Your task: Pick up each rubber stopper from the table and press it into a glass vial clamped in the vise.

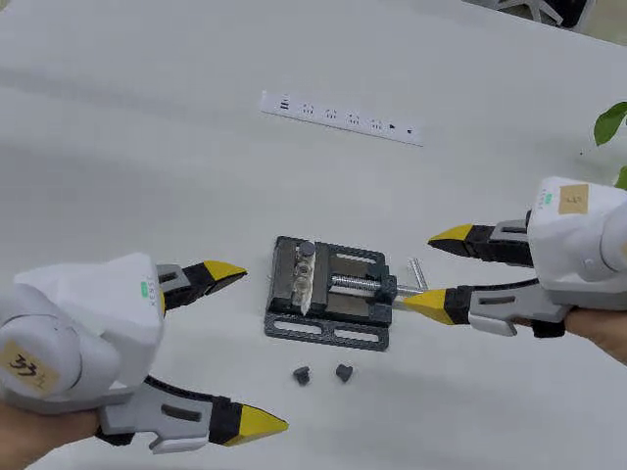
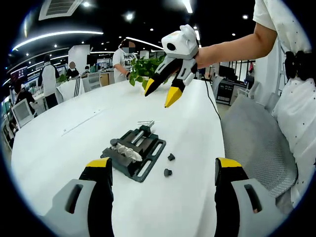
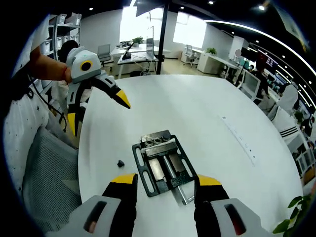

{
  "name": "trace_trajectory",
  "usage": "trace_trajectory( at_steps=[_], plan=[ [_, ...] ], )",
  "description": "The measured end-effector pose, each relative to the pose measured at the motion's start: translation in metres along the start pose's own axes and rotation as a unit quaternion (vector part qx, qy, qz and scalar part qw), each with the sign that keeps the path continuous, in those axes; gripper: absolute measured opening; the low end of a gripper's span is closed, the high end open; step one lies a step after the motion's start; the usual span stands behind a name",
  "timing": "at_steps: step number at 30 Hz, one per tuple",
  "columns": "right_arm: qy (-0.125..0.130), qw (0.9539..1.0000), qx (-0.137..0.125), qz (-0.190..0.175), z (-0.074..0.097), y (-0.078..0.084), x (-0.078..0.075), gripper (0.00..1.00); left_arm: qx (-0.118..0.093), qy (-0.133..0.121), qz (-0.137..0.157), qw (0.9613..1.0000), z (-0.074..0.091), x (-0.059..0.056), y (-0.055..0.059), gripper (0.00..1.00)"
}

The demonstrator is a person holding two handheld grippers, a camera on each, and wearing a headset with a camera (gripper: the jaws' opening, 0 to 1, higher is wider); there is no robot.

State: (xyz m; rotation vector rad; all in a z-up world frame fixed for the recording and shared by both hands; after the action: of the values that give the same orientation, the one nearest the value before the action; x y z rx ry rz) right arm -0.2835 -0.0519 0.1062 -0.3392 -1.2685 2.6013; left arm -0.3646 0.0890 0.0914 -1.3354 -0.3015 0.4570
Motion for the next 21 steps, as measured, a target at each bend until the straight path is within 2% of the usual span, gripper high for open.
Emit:
trace_trajectory(
  at_steps=[3,11,21],
  plan=[
    [0.006,0.9999,-0.006,-0.007,0.01,0.003,0.006,0.47,0.005,0.004,-0.004,1.0,0.0,-0.002,0.0,0.84],
    [0.03,0.9989,-0.013,-0.033,0.037,0.024,0.015,0.53,0.017,0.014,-0.01,0.9997,-0.001,-0.007,0.001,0.83],
    [0.046,0.9969,-0.021,-0.06,0.05,0.046,0.029,0.56,0.034,0.029,-0.014,0.9989,-0.005,-0.012,0.007,0.82]
  ],
)
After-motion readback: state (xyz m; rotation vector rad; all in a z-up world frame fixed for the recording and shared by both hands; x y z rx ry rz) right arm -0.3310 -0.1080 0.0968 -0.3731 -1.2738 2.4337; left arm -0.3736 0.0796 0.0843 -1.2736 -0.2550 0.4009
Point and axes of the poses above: the centre of the closed fingertips' face, and the gripper's own axes: z roughly backward along the fingers, x roughly to its left, y roughly out of its underside, the point moved 1 cm from there along z, roughly backward along the fingers, and after that the axes turned 12 degrees about -x, right-handed, at the moved point
